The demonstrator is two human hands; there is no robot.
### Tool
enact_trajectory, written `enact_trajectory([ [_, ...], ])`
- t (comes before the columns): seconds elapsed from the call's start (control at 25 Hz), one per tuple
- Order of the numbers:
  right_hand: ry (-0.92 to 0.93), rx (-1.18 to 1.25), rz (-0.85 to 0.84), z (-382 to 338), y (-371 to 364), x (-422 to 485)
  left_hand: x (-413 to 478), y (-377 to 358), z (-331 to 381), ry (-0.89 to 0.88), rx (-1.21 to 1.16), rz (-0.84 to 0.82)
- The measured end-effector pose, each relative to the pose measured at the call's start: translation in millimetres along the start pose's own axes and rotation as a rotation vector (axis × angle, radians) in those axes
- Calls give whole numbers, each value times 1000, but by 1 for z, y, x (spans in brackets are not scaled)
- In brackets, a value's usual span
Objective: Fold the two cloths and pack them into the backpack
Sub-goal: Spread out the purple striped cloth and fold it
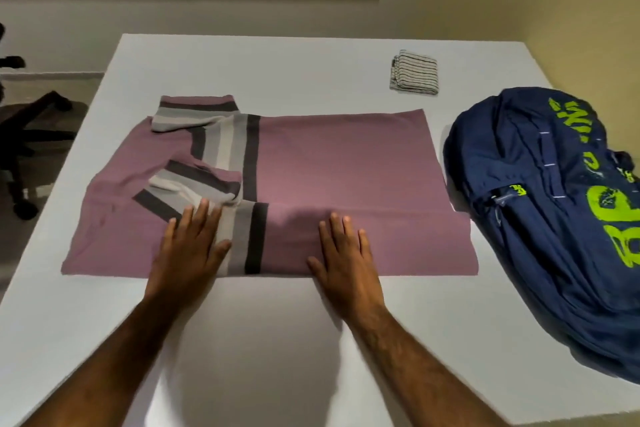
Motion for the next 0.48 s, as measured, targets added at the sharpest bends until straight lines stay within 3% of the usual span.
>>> enact_trajectory([
  [0.32,-121,-147,5,126,22,-14,-28,12,-87,212,94,-39],
  [0.48,-286,-81,155,170,64,-22,-36,25,-119,344,118,-55],
])
Point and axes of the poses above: each hand's wrist, its own x-axis towards the middle knuckle, its own y-axis out of the back of the hand, z = x × y, the point moved 10 cm from there along x, towards the middle knuckle, and after that the axes turned 4 degrees about x, right-handed, at the moved point
